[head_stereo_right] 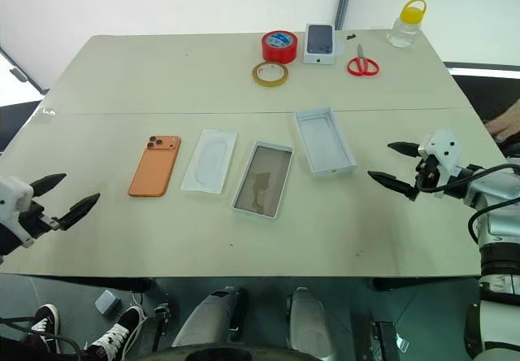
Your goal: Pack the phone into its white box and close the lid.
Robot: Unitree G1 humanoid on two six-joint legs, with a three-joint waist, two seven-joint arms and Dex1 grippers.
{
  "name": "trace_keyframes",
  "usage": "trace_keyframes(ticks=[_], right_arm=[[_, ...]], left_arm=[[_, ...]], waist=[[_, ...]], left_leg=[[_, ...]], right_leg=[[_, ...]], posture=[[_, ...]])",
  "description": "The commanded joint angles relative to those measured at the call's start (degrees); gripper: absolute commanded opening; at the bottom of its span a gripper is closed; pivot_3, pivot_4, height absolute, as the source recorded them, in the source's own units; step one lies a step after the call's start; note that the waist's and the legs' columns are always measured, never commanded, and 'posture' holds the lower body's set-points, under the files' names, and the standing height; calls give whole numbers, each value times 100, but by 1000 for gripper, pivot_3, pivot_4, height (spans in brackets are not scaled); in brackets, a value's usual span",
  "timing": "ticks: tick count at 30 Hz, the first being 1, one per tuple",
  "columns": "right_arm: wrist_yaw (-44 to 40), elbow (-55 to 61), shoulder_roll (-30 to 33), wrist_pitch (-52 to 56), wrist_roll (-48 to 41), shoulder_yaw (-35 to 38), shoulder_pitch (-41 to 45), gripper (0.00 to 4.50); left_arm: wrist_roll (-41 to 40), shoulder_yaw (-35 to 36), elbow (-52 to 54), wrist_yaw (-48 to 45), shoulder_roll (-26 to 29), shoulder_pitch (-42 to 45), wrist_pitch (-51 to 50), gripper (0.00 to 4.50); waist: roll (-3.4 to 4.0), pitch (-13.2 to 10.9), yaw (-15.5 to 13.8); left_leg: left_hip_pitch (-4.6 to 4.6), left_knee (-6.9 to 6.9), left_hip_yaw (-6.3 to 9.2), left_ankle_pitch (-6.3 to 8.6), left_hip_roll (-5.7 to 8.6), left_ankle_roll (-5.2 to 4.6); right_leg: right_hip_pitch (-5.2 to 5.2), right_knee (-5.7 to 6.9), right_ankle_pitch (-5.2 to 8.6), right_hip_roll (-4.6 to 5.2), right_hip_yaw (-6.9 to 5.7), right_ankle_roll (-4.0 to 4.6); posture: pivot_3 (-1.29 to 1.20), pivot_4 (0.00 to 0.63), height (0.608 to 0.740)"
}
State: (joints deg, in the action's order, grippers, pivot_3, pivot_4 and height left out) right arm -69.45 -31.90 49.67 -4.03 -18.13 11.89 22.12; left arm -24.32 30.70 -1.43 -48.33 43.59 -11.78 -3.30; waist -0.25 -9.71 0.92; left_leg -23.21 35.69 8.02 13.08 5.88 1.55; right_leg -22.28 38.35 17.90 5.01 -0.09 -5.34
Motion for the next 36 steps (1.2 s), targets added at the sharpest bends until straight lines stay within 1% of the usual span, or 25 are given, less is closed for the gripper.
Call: trace_keyframes(ticks=[1, 3, 9, 13, 20, 24, 27, 31, 32, 35, 36], right_arm=[[-27, -4, 99, -149, 15, 93, 161, 4485], [-17, -43, 80, -198, 38, 81, 182, 4485], [-25, -125, 45, -276, 82, 69, 231, 4485], [-9, -115, 14, -340, 111, 59, 201, 4485], [-76, -257, 76, -457, 187, 54, 269, 4485], [-46, -272, 36, -500, 222, 28, 361, 4485], [-12, -106, -27, -496, 213, -15, 368, 4485], [-56, 247, -98, -332, 160, -128, 384, 4485], [-82, 435, -130, -187, 100, -176, 409, 4485], [-117, 1085, -242, 114, 5, -366, 500, 4485], [-95, 1336, -305, 282, -56, -424, 562, 4485]], left_arm=[[-54, 290, 153, -27, 27, -57, 179, 4446], [-65, 313, 161, -20, 27, -47, 211, 4446], [-50, 145, 372, 122, 64, -43, -319, 4446], [27, 115, 432, 75, 17, -32, -166, 4446], [-74, 135, 440, -98, 3, 62, 7, 4446], [-97, -18, 529, -33, -31, 242, -183, 4446], [-24, -169, 649, 184, -73, 394, -440, 4446], [-150, -377, 870, 357, -144, 579, -946, 4446], [-251, -444, 972, 468, -194, 690, -1209, 4446], [-216, -823, 1193, 794, -259, 1090, -1803, 4446], [-352, -934, 1225, 818, -292, 1263, -2076, 4446]], waist=[[0, 0, 3], [0, 0, -4], [0, 0, -10], [0, 0, 1], [0, 0, -11], [0, 0, -2], [0, 0, -2], [0, 0, 3], [0, 0, 2], [0, 0, -10], [0, 0, -2]], left_leg=[[0, 0, 0, 0, 0, 0], [0, 0, 0, 0, -1, 0], [-1, 0, 0, 0, -1, -1], [-1, 0, -1, 0, -1, 0], [-1, 0, -1, 0, -1, 0], [-1, 0, -2, 0, -1, 0], [-1, 1, -2, 0, -1, 0], [-1, 1, -1, 0, -1, 0], [-1, 2, -1, 0, -1, 0], [-1, 4, -1, 0, -1, 0], [-2, 5, -1, 0, -1, 0]], right_leg=[[0, 0, 0, 0, 0, 0], [0, 0, 0, 0, 0, 0], [0, 0, 0, 0, 0, 0], [0, 0, 0, 0, 0, 0], [0, -1, 0, 0, 0, 0], [0, 0, 0, 0, 0, 0], [0, 0, 0, 0, 0, 0], [0, 1, -1, -1, 0, -1], [0, 2, -1, -1, 0, -1], [0, 4, -1, -1, 0, -1], [0, 5, -1, -1, 0, -1]], posture=[[0, 150, 740], [0, 150, 740], [0, 150, 740], [0, 150, 740], [0, 150, 740], [0, 150, 740], [0, 150, 740], [0, 150, 740], [0, 150, 740], [0, 150, 740], [0, 150, 740]])
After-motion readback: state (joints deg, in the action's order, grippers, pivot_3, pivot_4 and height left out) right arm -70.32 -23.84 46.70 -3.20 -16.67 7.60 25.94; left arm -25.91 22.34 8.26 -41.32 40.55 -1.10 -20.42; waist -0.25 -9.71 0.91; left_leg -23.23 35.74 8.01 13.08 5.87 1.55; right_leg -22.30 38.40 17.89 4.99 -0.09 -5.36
